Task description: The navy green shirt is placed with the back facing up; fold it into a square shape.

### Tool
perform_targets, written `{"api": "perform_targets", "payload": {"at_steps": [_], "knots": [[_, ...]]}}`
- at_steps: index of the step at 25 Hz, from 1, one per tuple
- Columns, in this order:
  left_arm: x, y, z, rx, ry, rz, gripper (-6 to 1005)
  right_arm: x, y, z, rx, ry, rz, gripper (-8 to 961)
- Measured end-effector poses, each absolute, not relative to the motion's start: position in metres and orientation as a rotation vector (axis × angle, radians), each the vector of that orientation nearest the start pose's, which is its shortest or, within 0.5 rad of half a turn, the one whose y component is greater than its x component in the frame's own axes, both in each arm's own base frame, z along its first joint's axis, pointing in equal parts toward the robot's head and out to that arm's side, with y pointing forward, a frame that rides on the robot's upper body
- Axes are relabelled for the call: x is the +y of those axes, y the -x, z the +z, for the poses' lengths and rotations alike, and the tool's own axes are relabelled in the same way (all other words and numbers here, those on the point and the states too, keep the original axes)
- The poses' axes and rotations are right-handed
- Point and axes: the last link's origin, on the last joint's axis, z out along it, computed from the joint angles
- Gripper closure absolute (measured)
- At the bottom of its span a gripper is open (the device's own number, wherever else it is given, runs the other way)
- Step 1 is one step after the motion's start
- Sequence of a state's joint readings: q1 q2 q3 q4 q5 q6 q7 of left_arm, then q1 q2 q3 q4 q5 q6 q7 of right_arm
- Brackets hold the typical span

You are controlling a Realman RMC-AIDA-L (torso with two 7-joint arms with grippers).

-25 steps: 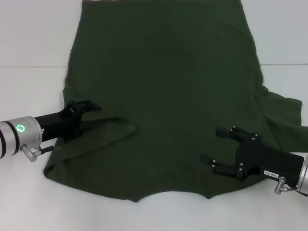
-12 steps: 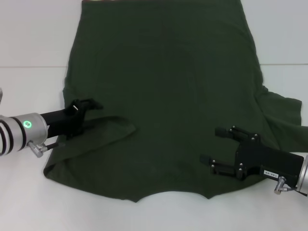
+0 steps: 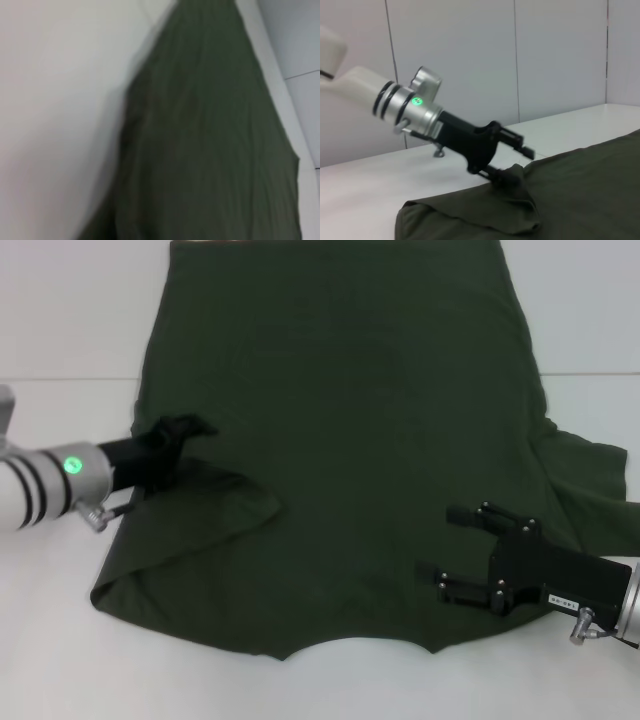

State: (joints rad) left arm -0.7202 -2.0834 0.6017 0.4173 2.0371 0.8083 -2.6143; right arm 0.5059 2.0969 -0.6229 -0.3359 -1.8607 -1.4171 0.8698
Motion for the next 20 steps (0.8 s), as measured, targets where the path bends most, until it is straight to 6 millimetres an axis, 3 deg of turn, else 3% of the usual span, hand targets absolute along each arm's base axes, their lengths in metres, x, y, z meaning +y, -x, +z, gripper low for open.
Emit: {"api": "perform_targets", "payload": {"at_steps": [8, 12, 16, 17, 18, 20], "knots": [[0.449, 0.239, -0.031, 2.637, -2.187, 1.180, 342, 0.308, -0.284, -0.047, 0.411, 2.557, 0.776, 42], [0.450, 0.230, -0.033, 2.593, -2.195, 1.211, 342, 0.306, -0.286, -0.047, 0.417, 2.554, 0.777, 41], [0.438, 0.223, -0.029, 2.352, -2.340, 1.232, 344, 0.306, -0.287, -0.045, 0.427, 2.539, 0.786, 41], [0.422, 0.226, -0.024, 2.163, -2.458, 1.246, 345, 0.307, -0.287, -0.043, 0.453, 2.516, 0.802, 41], [0.422, 0.226, -0.024, 2.163, -2.458, 1.246, 345, 0.307, -0.287, -0.043, 0.453, 2.516, 0.802, 42], [0.401, 0.235, -0.020, 1.971, -2.565, 1.274, 346, 0.309, -0.289, -0.039, 0.504, 2.481, 0.822, 42]]}}
